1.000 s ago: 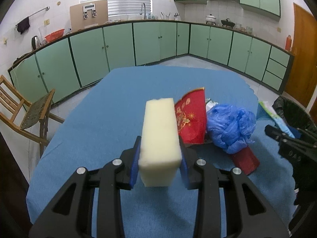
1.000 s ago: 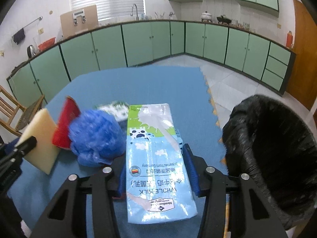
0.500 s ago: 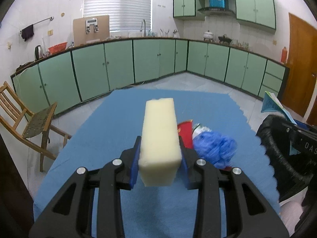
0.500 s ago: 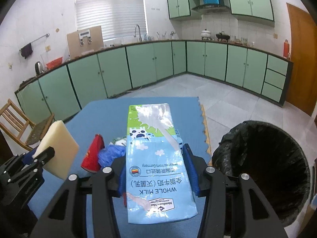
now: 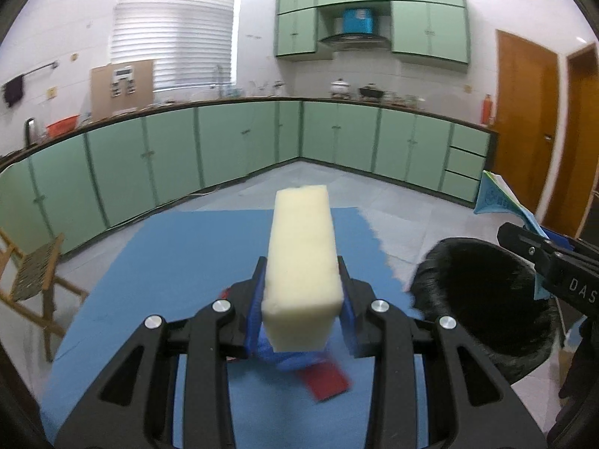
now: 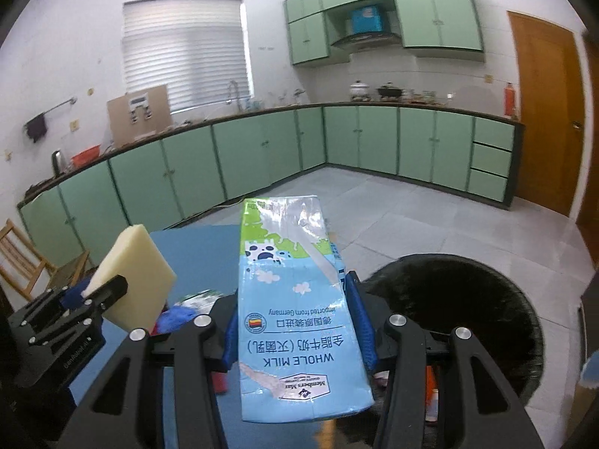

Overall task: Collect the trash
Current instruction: 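Carry sponge and milk carton over the bin and open both tools, then return to the mat and grasp the red paper cup with the left tool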

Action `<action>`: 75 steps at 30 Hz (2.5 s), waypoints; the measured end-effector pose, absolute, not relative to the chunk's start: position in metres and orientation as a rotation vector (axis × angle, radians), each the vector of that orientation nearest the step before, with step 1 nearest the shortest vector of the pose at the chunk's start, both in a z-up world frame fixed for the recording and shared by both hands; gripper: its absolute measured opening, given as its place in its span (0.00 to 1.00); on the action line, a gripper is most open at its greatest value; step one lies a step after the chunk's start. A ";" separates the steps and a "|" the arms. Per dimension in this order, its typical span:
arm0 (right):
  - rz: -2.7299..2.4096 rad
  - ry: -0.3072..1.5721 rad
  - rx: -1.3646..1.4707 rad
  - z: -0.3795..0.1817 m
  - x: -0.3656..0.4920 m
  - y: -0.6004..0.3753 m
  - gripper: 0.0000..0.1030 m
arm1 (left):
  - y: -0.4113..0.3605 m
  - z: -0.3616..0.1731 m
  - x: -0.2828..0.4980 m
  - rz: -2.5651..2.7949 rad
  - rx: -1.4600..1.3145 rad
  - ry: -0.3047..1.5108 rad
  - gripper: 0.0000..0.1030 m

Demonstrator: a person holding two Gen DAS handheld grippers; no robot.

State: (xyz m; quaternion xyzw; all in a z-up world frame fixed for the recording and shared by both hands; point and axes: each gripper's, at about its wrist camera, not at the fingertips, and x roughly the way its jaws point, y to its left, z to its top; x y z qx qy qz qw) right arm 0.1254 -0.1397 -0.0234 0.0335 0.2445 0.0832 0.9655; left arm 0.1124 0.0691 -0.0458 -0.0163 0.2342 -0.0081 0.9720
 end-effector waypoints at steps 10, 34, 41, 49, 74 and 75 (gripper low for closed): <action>0.006 0.481 0.089 -0.022 0.135 -0.226 0.47 | -0.018 -0.049 0.143 -0.171 0.000 0.459 0.31; -0.118 0.633 0.115 -0.106 0.179 -0.343 0.47 | -0.169 -0.121 0.221 -0.386 0.067 0.586 0.31; -0.148 0.670 0.126 -0.125 0.186 -0.359 0.69 | -0.169 -0.131 0.237 -0.403 0.046 0.647 0.53; -0.219 0.631 0.176 -0.117 0.164 -0.373 0.92 | -0.155 -0.114 0.235 -0.397 0.017 0.618 0.63; 0.008 0.518 0.140 -0.072 0.126 -0.186 0.94 | 0.094 -0.073 0.122 0.008 0.012 0.514 0.74; 0.023 0.519 0.128 -0.074 0.126 -0.175 0.94 | 0.102 -0.074 0.119 0.023 0.012 0.516 0.74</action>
